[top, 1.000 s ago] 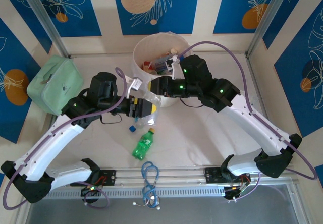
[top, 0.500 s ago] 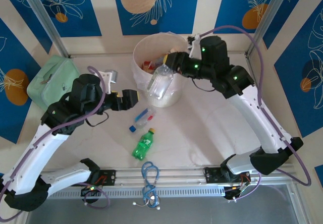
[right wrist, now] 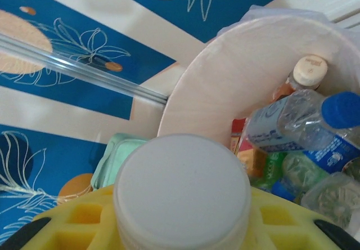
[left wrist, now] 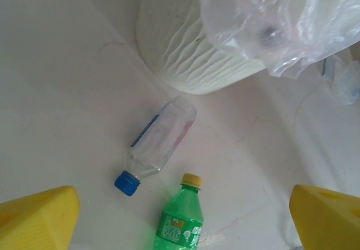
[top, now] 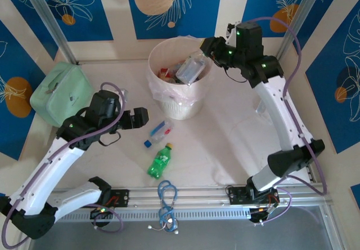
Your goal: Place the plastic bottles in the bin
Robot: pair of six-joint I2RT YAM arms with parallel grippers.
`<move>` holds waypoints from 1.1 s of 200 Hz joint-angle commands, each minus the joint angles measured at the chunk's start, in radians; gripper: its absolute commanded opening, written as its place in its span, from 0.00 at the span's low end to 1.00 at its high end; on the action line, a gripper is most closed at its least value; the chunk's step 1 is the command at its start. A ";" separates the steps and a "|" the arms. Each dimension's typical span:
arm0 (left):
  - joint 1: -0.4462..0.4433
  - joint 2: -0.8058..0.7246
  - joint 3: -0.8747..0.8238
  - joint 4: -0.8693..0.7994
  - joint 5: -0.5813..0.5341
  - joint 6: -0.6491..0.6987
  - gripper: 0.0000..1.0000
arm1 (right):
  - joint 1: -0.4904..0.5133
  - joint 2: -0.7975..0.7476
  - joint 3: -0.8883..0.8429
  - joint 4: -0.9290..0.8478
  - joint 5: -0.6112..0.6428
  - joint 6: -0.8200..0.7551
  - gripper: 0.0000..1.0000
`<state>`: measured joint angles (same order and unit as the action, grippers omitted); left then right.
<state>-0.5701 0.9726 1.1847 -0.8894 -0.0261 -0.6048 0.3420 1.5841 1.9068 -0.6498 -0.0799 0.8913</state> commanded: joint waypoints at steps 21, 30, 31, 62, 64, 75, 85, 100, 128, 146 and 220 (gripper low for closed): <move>0.015 0.000 -0.092 0.032 0.025 -0.055 0.93 | -0.013 0.115 0.125 0.002 -0.102 0.020 0.30; 0.016 0.001 -0.112 0.039 0.023 -0.065 0.92 | -0.012 0.139 0.142 -0.002 -0.110 0.018 0.30; 0.016 0.001 -0.114 0.039 0.023 -0.067 0.92 | -0.012 0.141 0.144 -0.002 -0.110 0.018 0.30; 0.021 0.018 -0.167 0.068 0.039 -0.095 0.91 | -0.005 0.233 0.227 -0.035 -0.132 0.010 0.30; 0.021 0.019 -0.169 0.070 0.041 -0.095 0.91 | -0.004 0.237 0.234 -0.039 -0.132 0.009 0.30; 0.022 0.027 -0.180 0.077 0.048 -0.099 0.90 | 0.001 0.275 0.273 -0.059 -0.136 0.002 0.30; 0.022 0.032 -0.190 0.083 0.056 -0.099 0.89 | 0.006 0.310 0.318 -0.085 -0.144 -0.006 0.32; 0.023 0.036 -0.198 0.090 0.063 -0.097 0.89 | 0.014 0.366 0.392 -0.143 -0.137 -0.023 0.43; 0.023 0.049 -0.213 0.093 0.071 -0.085 0.90 | 0.023 0.414 0.445 -0.176 -0.126 -0.033 0.63; 0.024 0.058 -0.224 0.092 0.074 -0.082 0.90 | 0.028 0.415 0.443 -0.173 -0.121 -0.036 0.68; 0.023 0.067 -0.245 0.092 0.109 -0.080 0.88 | 0.041 0.320 0.351 -0.177 -0.067 -0.063 0.72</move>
<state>-0.5564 1.0367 0.9516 -0.7998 0.0521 -0.6872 0.3721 1.9823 2.2925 -0.8082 -0.1688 0.8562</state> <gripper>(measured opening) 0.888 0.723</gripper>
